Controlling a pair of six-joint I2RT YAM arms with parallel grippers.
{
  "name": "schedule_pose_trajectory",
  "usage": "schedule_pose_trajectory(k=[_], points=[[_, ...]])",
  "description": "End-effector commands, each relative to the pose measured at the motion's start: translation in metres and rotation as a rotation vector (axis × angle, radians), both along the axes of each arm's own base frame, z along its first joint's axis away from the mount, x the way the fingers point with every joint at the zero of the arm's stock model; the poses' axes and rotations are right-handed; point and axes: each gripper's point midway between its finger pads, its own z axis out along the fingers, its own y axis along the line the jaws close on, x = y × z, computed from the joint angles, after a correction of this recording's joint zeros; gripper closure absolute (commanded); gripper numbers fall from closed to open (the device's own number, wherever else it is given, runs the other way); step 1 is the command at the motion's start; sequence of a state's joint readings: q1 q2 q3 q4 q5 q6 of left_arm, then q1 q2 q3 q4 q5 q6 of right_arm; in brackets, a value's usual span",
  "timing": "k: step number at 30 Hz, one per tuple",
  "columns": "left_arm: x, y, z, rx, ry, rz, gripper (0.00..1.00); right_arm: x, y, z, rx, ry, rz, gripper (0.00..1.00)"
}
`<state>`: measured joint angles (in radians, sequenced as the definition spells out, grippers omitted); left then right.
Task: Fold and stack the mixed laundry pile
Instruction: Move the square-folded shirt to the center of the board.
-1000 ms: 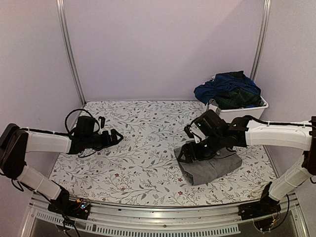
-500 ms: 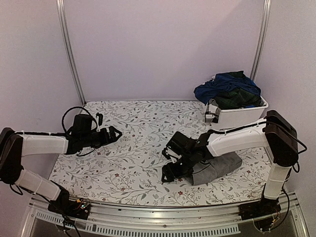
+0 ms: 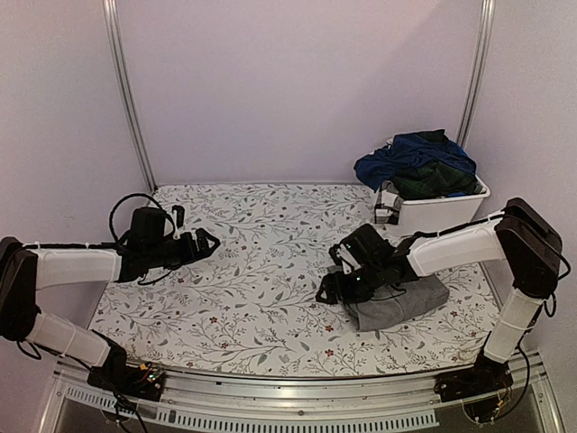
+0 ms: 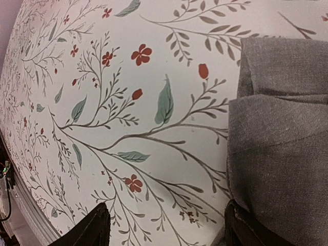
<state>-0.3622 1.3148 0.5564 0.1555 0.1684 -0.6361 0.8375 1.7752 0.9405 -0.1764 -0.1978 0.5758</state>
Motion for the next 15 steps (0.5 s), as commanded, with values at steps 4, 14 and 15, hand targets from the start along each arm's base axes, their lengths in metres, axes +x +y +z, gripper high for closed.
schedule_pose_trajectory(k=[4, 14, 15], points=[[0.001, 0.006, -0.002, 0.011, -0.002, 0.011, 0.0, 0.005, -0.091, -0.042, -0.228, 0.05, -0.144, 0.24], [0.002, 0.007, -0.003, 0.01, 0.001, 0.011, 0.0, 0.009, -0.153, -0.05, -0.281, 0.058, -0.236, 0.24], [0.002, 0.007, -0.004, 0.01, 0.003, 0.01, 0.0, 0.011, -0.157, -0.05, -0.284, 0.056, -0.246, 0.24]])
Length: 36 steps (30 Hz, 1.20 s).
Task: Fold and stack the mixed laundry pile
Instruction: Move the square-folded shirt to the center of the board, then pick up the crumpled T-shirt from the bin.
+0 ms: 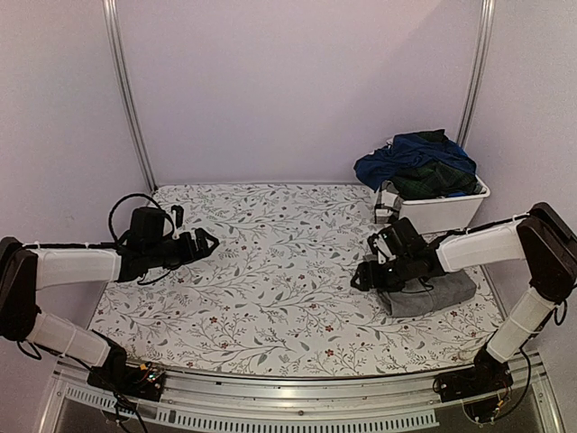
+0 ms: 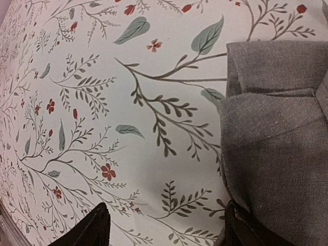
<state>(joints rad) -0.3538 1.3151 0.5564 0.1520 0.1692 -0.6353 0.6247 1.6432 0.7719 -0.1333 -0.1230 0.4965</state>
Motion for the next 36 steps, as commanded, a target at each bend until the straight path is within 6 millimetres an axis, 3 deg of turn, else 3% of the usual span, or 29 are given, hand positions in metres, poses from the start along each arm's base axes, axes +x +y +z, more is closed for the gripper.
schedule_pose_trajectory(k=[1, 9, 13, 15, 17, 19, 21, 25, 28, 33, 35, 36], points=[[0.002, 0.004, -0.004, 0.011, 0.001, 0.002, 0.0, -0.027, -0.069, -0.046, -0.202, 0.153, -0.077, 0.24], [0.002, 0.008, -0.005, 0.015, 0.006, 0.009, 0.0, -0.008, -0.102, -0.037, -0.199, 0.128, -0.141, 0.24], [0.001, 0.006, -0.001, 0.014, -0.005, -0.001, 0.0, -0.004, -0.088, -0.027, -0.158, 0.116, -0.083, 0.25], [0.002, 0.005, 0.002, 0.013, -0.012, -0.015, 0.0, 0.0, -0.072, -0.011, -0.125, 0.08, -0.029, 0.25], [0.003, -0.001, 0.008, 0.01, -0.03, -0.055, 0.0, 0.006, -0.048, 0.018, -0.099, 0.012, 0.047, 0.24], [0.004, -0.007, 0.015, 0.007, -0.049, -0.092, 0.0, 0.015, -0.021, 0.062, -0.052, -0.087, 0.127, 0.23], [0.005, -0.012, 0.023, -0.001, -0.068, -0.115, 0.0, 0.03, -0.002, 0.125, 0.034, -0.211, 0.164, 0.22], [0.003, -0.022, 0.034, -0.015, -0.099, -0.15, 0.0, 0.054, 0.011, 0.227, 0.096, -0.435, 0.195, 0.18], [0.004, -0.024, 0.041, -0.016, -0.116, -0.15, 0.0, 0.082, 0.0, 0.281, 0.036, -0.598, 0.153, 0.11], [0.007, -0.021, 0.058, -0.012, -0.151, -0.123, 0.0, 0.152, -0.041, 0.319, -0.081, -0.72, 0.017, 0.01], [0.009, -0.016, 0.066, -0.002, -0.167, -0.102, 0.0, 0.18, -0.065, 0.328, -0.136, -0.749, -0.059, 0.01], [0.009, -0.014, 0.072, 0.001, -0.181, -0.089, 0.0, 0.196, -0.076, 0.323, -0.16, -0.74, -0.086, 0.01]])
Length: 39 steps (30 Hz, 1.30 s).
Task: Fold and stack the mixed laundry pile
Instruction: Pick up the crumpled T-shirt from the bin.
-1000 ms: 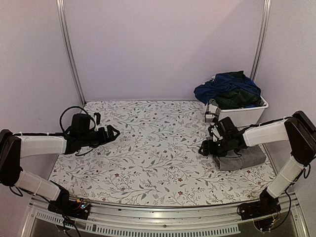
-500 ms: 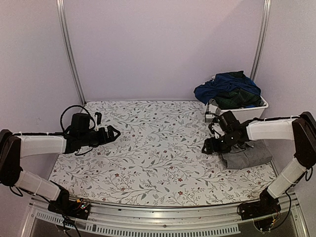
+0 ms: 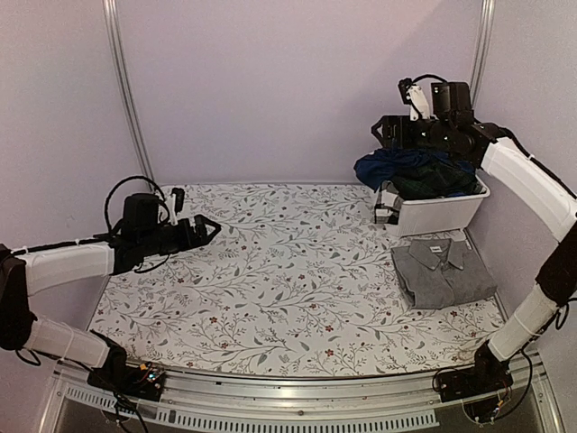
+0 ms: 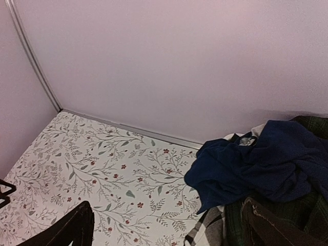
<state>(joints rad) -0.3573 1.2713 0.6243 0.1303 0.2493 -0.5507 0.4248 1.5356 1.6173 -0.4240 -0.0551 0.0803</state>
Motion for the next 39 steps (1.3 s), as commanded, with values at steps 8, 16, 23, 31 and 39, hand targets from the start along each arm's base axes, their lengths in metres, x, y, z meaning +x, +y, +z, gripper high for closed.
schedule_pose_trajectory(k=[8, 16, 23, 31, 39], points=[[0.005, 0.022, 0.054, 0.031, -0.133, 0.12, 0.0, 0.143, -0.145, -0.079, -0.157, 0.111, -0.391, 0.01], [0.006, 0.027, 0.047, 0.048, -0.099, 0.153, 0.0, 0.195, -0.182, -0.133, -0.287, 0.128, -0.435, 0.03], [0.004, 0.035, 0.047, 0.08, -0.085, 0.187, 0.0, 0.21, -0.179, -0.158, -0.306, 0.166, -0.401, 0.5], [0.004, 0.033, 0.043, 0.074, -0.07, 0.18, 0.0, 0.189, -0.178, -0.067, -0.235, 0.025, -0.418, 0.91], [0.004, 0.03, 0.042, 0.071, -0.067, 0.166, 0.0, 0.164, -0.179, 0.013, -0.19, -0.127, -0.432, 0.93]])
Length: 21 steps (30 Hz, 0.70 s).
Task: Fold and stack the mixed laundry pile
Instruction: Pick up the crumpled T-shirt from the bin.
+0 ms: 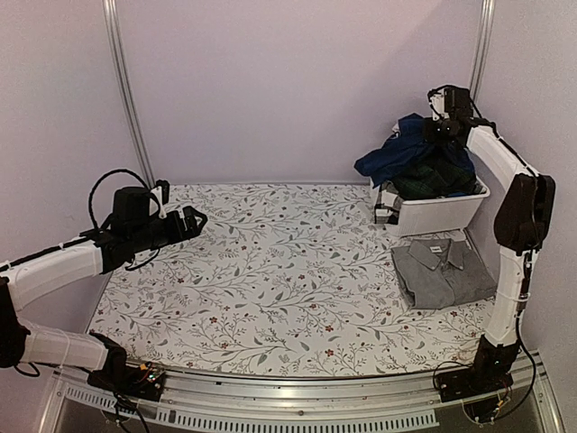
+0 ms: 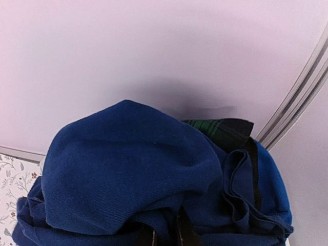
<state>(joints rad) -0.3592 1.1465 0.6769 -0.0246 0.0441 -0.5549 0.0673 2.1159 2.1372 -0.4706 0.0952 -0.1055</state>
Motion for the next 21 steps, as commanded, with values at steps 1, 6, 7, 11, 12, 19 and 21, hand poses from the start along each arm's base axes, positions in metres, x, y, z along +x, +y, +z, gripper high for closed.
schedule_pose_trajectory(k=[1, 6, 7, 11, 12, 19, 21], points=[[0.001, -0.005, 0.009, -0.008, -0.014, -0.016, 0.0, -0.026, 0.003, 0.101, 0.027, -0.211, 0.018, 0.93], [0.0, -0.005, 0.008, -0.006, -0.012, -0.014, 0.0, -0.033, 0.002, 0.137, 0.022, -0.287, 0.017, 0.95], [0.0, -0.004, 0.008, -0.006, -0.014, -0.013, 0.0, -0.034, 0.002, 0.142, 0.022, -0.298, 0.019, 0.95], [0.0, -0.003, 0.01, -0.005, -0.02, -0.004, 0.0, -0.044, 0.009, 0.168, 0.048, -0.357, 0.055, 0.97], [0.0, -0.002, 0.01, -0.006, -0.021, -0.001, 0.0, -0.047, 0.012, 0.176, 0.065, -0.374, 0.072, 0.98], [0.002, 0.001, 0.013, -0.013, -0.033, 0.026, 0.0, -0.085, 0.055, 0.24, 0.235, -0.48, 0.313, 1.0], [0.005, 0.001, 0.021, -0.033, -0.069, 0.034, 0.0, -0.101, 0.069, 0.26, 0.282, -0.518, 0.385, 1.0]])
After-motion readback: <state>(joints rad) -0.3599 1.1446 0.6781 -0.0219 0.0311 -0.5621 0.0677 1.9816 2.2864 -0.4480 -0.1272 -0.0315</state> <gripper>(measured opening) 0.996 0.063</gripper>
